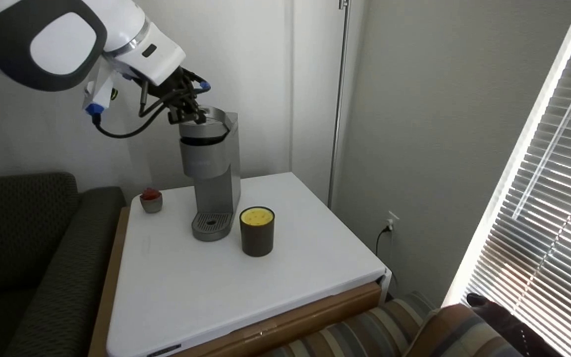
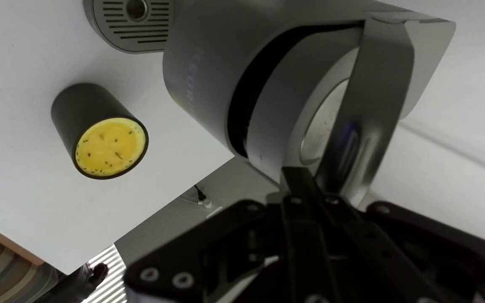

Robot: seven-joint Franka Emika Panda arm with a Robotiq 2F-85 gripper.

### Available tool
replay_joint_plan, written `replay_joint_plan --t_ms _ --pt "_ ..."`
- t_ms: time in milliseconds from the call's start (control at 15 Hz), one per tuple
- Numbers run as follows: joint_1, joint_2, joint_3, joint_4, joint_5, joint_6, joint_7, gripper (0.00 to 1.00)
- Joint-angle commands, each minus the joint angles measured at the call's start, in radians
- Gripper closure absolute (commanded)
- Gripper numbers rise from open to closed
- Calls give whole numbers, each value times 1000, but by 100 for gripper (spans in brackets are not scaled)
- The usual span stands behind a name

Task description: Open the coffee maker

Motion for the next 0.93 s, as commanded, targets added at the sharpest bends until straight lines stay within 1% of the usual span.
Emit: replay_joint_plan --t_ms 0,67,267,400,467,533,600,667,733,867 --pt "19 -30 -25 18 64 13 -92 100" --pt "27 -38 -48 23 2 12 -53 100" --pt "44 -50 -78 54 -28 7 -61 100" --pt "36 -42 -60 86 -37 8 -59 100" --pt "42 -40 -64 94 -42 5 -57 100" --pt "59 -42 -87 95 -55 5 -56 100" --pt "91 -52 -140 85 -81 -9 -56 100" --pt "161 -76 -277 58 -147 -48 -45 100" --pt "175 -81 -328 53 -195 -76 -23 100" --pt "268 -73 -493 77 -334 -163 70 100"
